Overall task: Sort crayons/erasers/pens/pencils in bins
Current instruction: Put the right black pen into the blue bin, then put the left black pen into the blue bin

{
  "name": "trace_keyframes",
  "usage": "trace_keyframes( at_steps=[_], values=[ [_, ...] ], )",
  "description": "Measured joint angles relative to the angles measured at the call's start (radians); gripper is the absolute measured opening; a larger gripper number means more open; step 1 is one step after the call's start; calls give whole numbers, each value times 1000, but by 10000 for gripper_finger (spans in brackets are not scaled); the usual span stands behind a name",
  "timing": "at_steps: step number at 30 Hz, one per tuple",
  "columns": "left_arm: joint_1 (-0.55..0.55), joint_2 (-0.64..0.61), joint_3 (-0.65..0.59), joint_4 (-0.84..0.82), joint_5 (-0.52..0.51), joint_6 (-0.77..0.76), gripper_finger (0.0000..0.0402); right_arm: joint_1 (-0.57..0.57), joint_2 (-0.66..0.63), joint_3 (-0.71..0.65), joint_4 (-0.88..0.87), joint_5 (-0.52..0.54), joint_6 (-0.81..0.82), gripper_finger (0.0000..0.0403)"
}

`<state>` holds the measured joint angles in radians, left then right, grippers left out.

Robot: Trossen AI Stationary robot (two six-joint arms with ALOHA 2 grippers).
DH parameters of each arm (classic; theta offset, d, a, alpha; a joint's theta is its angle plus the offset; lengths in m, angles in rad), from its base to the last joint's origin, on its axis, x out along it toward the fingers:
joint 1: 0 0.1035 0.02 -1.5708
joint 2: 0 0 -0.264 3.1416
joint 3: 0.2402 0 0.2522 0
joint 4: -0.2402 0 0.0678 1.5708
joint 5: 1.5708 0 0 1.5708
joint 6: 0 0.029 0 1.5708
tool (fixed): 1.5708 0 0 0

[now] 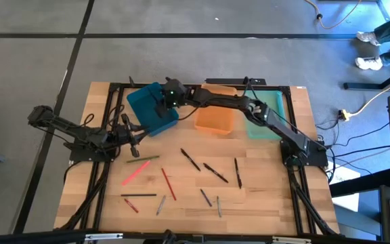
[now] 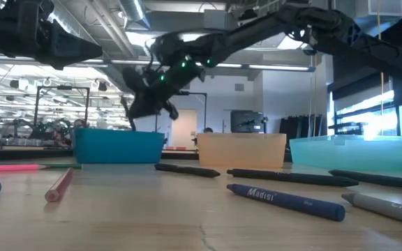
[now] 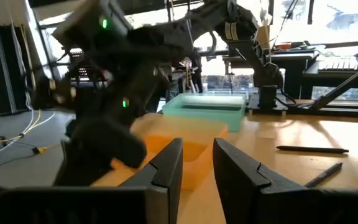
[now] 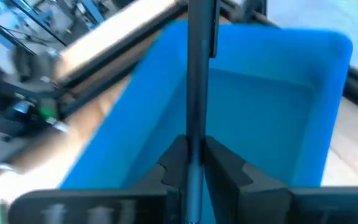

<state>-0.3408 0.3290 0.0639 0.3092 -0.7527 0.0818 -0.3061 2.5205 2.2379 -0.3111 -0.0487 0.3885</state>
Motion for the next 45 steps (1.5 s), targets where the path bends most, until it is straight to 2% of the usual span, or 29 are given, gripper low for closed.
trace_keyframes(
  at_steps=[12,16,20,25,29,32,35,38,45],
  values=[
    [0,0,0,-42,0,-46,81,5,58,0,-48,40,-9,55],
    [0,0,0,-48,0,-48,81,11,56,0,-44,91,-32,88],
    [0,0,0,-48,-1,-48,81,11,56,0,-43,92,-37,127],
    [0,0,0,-61,-5,-49,81,33,40,0,-60,96,-124,166],
    [0,0,0,-86,-15,-56,81,99,-36,1,-104,179,-224,176],
    [0,0,0,-99,-24,-73,81,163,-97,2,-232,300,-282,176],
    [0,0,0,-100,-23,-87,81,232,-119,2,-362,393,-258,176],
    [0,1,0,-100,-22,-100,81,297,-117,-2,-453,406,-197,177],
    [-1,19,0,-100,6,-117,81,403,-106,-119,-500,443,-84,177]
  ],
)
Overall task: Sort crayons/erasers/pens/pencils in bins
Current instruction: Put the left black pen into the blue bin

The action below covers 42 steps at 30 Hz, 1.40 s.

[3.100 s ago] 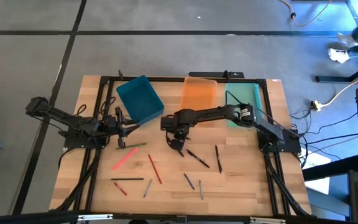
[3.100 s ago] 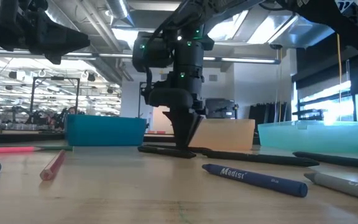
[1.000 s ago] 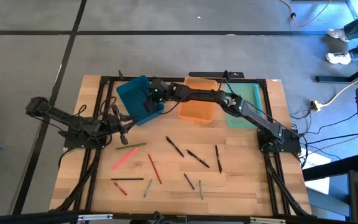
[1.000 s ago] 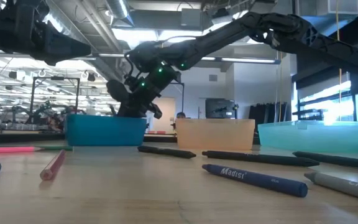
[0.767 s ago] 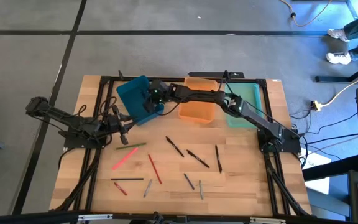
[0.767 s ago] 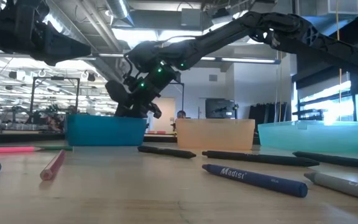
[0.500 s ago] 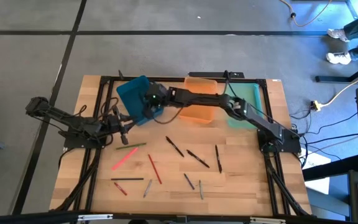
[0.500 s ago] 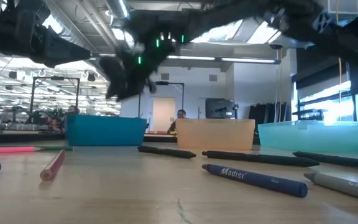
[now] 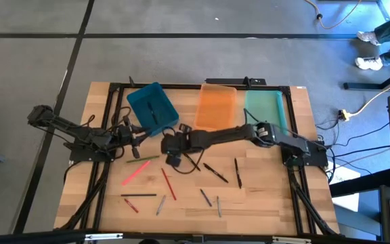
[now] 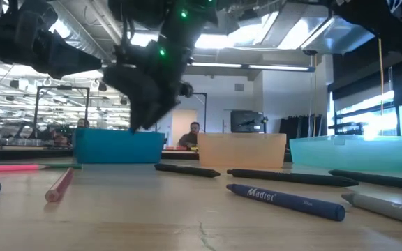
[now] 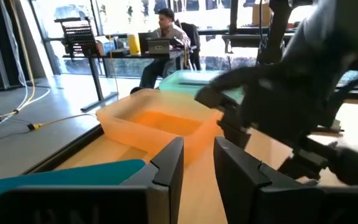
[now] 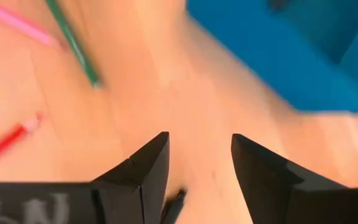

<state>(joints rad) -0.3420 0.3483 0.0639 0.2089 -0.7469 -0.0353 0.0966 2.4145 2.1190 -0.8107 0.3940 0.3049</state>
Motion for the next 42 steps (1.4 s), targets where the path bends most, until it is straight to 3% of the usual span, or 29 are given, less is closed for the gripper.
trace_keyframes(
  at_steps=[11,16,27,32,42],
  values=[
    [0,4,0,30,1,27,81,38,-1,-40,-322,-55,213,177],
    [0,4,0,30,1,19,81,55,-2,-81,-305,-123,245,177],
    [0,4,0,30,9,12,81,59,-25,-65,-348,-124,238,177],
    [0,4,0,31,10,-10,81,59,-78,-60,-275,-129,215,177],
    [0,5,-1,32,65,-58,81,59,-45,-143,-163,-188,275,177]
  ],
)
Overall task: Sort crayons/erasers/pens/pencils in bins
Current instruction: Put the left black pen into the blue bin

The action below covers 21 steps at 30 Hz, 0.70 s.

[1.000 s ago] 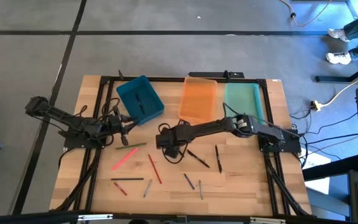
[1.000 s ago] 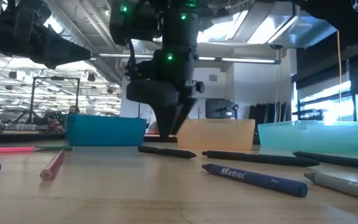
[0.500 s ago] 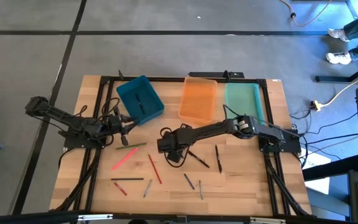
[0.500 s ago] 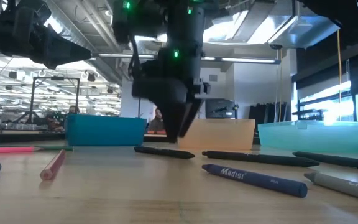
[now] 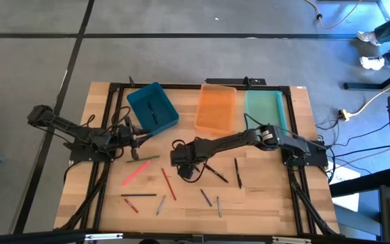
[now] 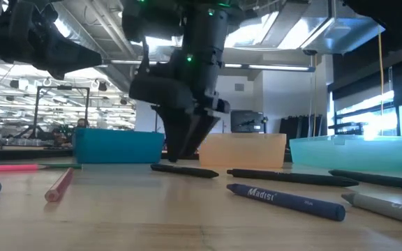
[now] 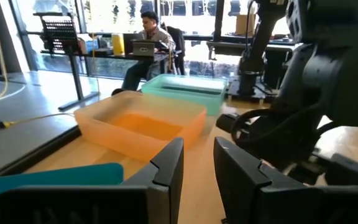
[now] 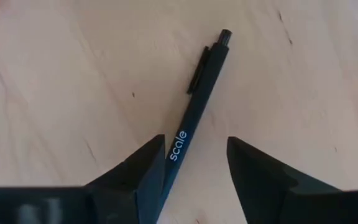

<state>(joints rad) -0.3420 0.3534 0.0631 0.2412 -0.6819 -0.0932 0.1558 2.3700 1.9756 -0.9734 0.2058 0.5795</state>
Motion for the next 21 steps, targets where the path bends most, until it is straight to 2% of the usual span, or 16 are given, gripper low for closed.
trace_keyframes(
  at_steps=[7,10,21],
  values=[
    [0,1,0,7,0,-10,81,-6,-10,-102,70,-104,-7,176],
    [0,1,0,7,0,-10,81,-16,-10,-123,74,-122,-36,165],
    [1,1,0,7,-33,-31,81,-88,-7,-72,24,-238,-147,31]
  ],
)
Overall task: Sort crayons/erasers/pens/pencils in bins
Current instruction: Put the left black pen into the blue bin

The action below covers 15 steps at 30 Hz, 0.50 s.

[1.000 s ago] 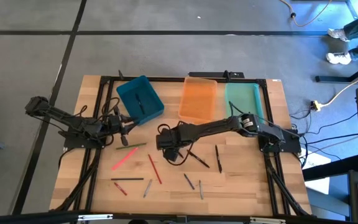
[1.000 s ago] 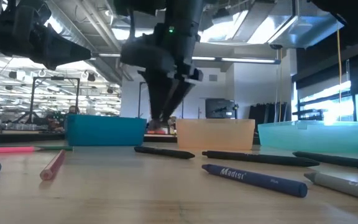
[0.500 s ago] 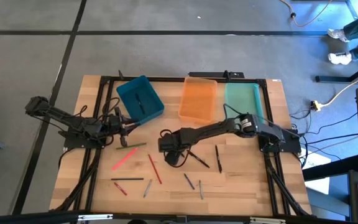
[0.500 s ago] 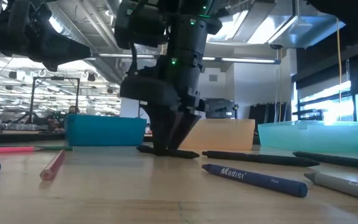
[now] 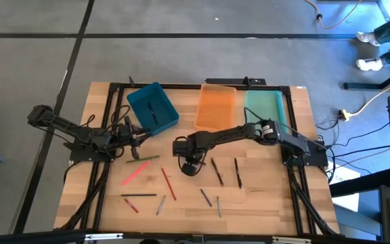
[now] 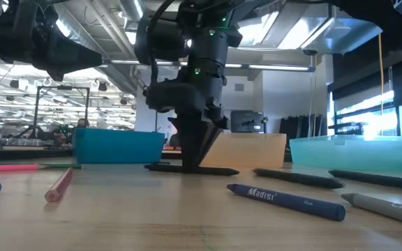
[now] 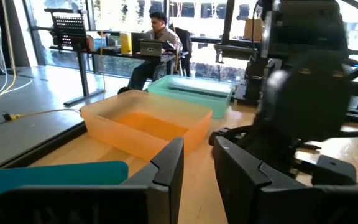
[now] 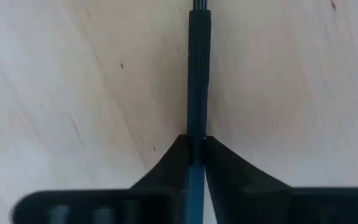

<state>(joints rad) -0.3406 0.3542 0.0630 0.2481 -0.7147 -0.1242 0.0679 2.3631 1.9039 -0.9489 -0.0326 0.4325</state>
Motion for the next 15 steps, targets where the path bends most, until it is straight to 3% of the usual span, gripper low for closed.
trace_keyframes(
  at_steps=[10,15],
  values=[
    [0,0,0,-1,1,0,81,-63,-7,77,-12,-55,-47,50],
    [0,0,0,-4,1,0,81,-77,-8,135,13,-78,-71,40]
  ],
)
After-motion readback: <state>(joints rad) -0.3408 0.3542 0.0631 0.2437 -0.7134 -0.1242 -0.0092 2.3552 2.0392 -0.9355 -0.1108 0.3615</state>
